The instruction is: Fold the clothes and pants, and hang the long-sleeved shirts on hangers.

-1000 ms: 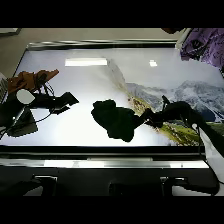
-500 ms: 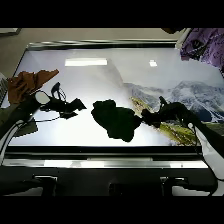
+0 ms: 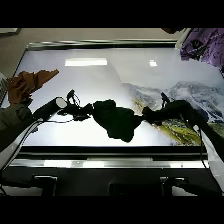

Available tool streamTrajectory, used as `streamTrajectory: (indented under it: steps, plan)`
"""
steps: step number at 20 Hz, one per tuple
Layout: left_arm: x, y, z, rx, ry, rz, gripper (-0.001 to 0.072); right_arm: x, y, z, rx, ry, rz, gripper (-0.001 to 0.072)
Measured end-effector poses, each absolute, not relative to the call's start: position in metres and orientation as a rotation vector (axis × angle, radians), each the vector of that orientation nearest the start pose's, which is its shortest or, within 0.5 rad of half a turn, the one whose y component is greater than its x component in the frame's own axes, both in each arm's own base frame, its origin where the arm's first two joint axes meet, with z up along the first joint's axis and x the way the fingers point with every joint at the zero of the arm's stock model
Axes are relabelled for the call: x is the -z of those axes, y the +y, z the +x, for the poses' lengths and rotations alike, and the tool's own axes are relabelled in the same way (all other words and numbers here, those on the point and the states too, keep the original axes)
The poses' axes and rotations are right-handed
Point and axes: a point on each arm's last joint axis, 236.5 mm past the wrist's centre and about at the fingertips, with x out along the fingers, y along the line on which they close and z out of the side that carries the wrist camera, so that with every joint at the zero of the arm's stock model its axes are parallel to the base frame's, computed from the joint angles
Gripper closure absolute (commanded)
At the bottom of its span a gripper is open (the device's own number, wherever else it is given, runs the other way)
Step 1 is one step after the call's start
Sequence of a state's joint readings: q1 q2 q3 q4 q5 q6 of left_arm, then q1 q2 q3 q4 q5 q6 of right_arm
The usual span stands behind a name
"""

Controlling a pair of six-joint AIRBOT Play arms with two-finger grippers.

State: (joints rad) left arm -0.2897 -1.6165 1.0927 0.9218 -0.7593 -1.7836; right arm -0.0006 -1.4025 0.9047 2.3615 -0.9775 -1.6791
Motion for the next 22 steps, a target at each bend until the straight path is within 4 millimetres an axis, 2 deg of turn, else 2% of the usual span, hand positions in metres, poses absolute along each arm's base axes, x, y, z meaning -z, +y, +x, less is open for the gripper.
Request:
streamTrajectory:
  steps: [2,5,7,8,9,11,13,14,16,17,18,19,20,22]
  plan:
    - [0.103,-0.224,0.405,0.175,1.355,-0.683,0.0693,0.049,0.14,0.363,-0.29,1.353,0.747,0.0681]
    - [0.099,-0.225,0.413,0.179,1.325,-0.684,0.0696,0.028,0.141,0.363,-0.313,1.308,0.736,0.0681]
    - [0.074,-0.222,0.428,0.216,1.266,-0.675,0.0697,0.003,0.14,0.37,-0.333,1.246,0.708,0.0682]
    - [0.052,-0.217,0.439,0.24,1.219,-0.663,0.0697,-0.016,0.138,0.377,-0.345,1.195,0.678,0.0682]
    - [0.023,-0.21,0.451,0.264,1.154,-0.648,0.0697,-0.039,0.134,0.385,-0.357,1.134,0.641,0.0682]
    - [-0.049,-0.191,0.476,0.299,0.993,-0.611,0.0697,-0.103,0.126,0.406,-0.374,0.975,0.554,0.0682]
    - [-0.139,-0.167,0.49,0.327,0.805,-0.568,0.0696,-0.184,0.116,0.417,-0.383,0.79,0.463,0.0682]
    - [-0.189,-0.154,0.488,0.341,0.709,-0.544,0.0696,-0.226,0.111,0.416,-0.384,0.699,0.419,0.0681]
    - [-0.276,-0.13,0.469,0.354,0.545,-0.497,0.0696,-0.313,0.101,0.398,-0.377,0.518,0.329,0.0681]
    - [-0.314,-0.12,0.452,0.358,0.473,-0.472,0.0695,-0.347,0.095,0.383,-0.367,0.448,0.292,0.0681]
    - [-0.342,-0.113,0.432,0.362,0.422,-0.449,0.0696,-0.379,0.09,0.363,-0.354,0.378,0.253,0.0681]
    - [-0.369,-0.106,0.409,0.36,0.372,-0.421,0.0696,-0.408,0.084,0.34,-0.335,0.314,0.223,0.0681]
    - [-0.389,-0.098,0.387,0.348,0.332,-0.394,0.0696,-0.429,0.077,0.319,-0.312,0.265,0.197,0.0681]
    - [-0.417,-0.083,0.344,0.302,0.276,-0.36,0.0696,-0.46,0.062,0.277,-0.254,0.182,0.171,0.0681]
